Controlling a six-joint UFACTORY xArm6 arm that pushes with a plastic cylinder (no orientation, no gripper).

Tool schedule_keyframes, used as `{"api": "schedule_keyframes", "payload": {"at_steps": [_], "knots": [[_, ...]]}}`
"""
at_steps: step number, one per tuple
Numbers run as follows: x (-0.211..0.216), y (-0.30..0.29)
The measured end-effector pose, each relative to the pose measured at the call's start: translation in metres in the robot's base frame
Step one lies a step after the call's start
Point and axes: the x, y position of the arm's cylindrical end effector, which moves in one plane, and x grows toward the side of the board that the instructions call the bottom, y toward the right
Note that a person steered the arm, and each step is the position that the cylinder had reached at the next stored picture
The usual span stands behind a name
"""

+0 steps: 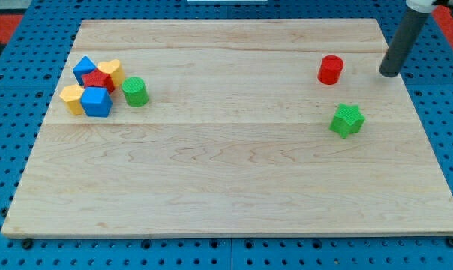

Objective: Place the green star to the top center of the board

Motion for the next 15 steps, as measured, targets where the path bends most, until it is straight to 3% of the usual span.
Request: {"api": "schedule_keyframes", "payload": {"at_steps": [4, 5, 7, 8, 9, 11, 13, 15], "knots": [[-0.001, -0.326], [0.017, -0.323], [0.037, -0.024], [0.102, 0.018], [0.159, -0.021], [0.062, -0.112], [0.118, -0.13], [0.04, -0.192]]}}
